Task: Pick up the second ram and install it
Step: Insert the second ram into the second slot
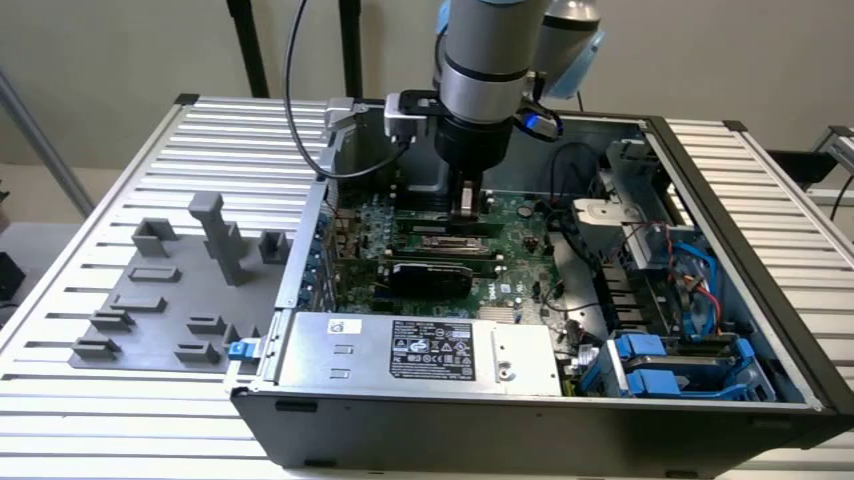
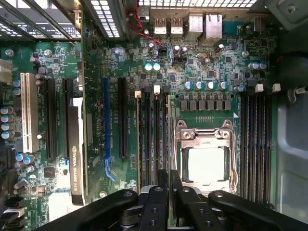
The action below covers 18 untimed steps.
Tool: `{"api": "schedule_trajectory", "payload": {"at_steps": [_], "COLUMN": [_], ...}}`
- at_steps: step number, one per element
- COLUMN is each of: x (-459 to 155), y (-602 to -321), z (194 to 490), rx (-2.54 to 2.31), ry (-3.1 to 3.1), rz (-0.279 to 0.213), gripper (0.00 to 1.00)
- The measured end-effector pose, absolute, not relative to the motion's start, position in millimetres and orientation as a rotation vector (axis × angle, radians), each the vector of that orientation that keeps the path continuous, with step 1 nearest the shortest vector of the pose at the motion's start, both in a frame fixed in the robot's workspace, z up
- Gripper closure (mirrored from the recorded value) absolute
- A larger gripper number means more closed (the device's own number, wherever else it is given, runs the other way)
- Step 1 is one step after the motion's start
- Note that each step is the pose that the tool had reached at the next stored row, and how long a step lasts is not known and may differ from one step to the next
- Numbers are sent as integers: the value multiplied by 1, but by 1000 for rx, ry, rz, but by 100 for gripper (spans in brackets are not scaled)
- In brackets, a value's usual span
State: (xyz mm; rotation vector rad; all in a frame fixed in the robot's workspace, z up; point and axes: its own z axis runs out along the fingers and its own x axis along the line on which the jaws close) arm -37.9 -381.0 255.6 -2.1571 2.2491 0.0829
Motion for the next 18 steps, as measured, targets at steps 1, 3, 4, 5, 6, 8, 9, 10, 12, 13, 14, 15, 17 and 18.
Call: {"api": "schedule_trajectory", "payload": {"at_steps": [1, 3, 4, 5, 6, 8, 9, 10, 12, 13, 14, 15, 17, 18], "x": [-38, -38, -38, -38, -38, -39, -39, -39, -39, -39, -39, -39, -39, -39], "y": [-381, -381, -381, -381, -382, -382, -383, -383, -384, -384, -385, -385, -386, -386], "z": [254, 250, 248, 247, 245, 241, 239, 238, 234, 233, 233, 232, 232, 232], "rx": [-2157, -2157, -2157, -2157, -2157, -2157, -2157, -2157, -2157, -2157, -2157, -2157, -2157, -2157], "ry": [2249, 2249, 2249, 2249, 2249, 2249, 2249, 2249, 2249, 2249, 2249, 2249, 2249, 2249], "rz": [83, 83, 83, 83, 83, 83, 83, 83, 83, 83, 83, 83, 83, 83], "gripper": [86, 86, 86, 86, 86, 86, 86, 86, 86, 86, 86, 86, 86, 86]}}
